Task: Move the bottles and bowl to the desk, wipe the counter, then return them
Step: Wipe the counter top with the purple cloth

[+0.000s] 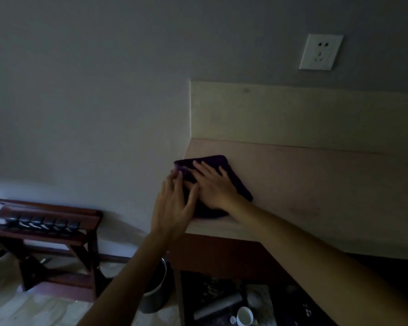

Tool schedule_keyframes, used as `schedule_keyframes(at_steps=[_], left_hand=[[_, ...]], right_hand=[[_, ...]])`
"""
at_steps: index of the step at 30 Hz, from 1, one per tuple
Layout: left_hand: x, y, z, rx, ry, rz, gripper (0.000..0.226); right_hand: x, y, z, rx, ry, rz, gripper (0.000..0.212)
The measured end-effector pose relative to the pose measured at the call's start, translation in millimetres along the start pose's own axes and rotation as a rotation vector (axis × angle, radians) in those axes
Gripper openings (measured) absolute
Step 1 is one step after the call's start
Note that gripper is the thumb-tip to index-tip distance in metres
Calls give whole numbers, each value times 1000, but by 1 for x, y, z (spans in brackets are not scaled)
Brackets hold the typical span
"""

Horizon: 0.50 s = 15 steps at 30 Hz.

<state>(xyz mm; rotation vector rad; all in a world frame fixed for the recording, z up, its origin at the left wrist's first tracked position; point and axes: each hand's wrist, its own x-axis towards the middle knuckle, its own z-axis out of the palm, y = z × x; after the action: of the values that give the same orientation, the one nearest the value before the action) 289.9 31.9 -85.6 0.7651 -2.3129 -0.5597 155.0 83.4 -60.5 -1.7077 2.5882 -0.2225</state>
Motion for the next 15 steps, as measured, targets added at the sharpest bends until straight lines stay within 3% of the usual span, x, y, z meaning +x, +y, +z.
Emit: schedule_keyframes(at_steps=[9,15], left_hand=[[0,-3,4,107,109,87,62],[-3,1,-2,23,133,135,66]], right_hand=[[140,46,-4,27,68,201,67],[133,38,-6,6,14,212,70]])
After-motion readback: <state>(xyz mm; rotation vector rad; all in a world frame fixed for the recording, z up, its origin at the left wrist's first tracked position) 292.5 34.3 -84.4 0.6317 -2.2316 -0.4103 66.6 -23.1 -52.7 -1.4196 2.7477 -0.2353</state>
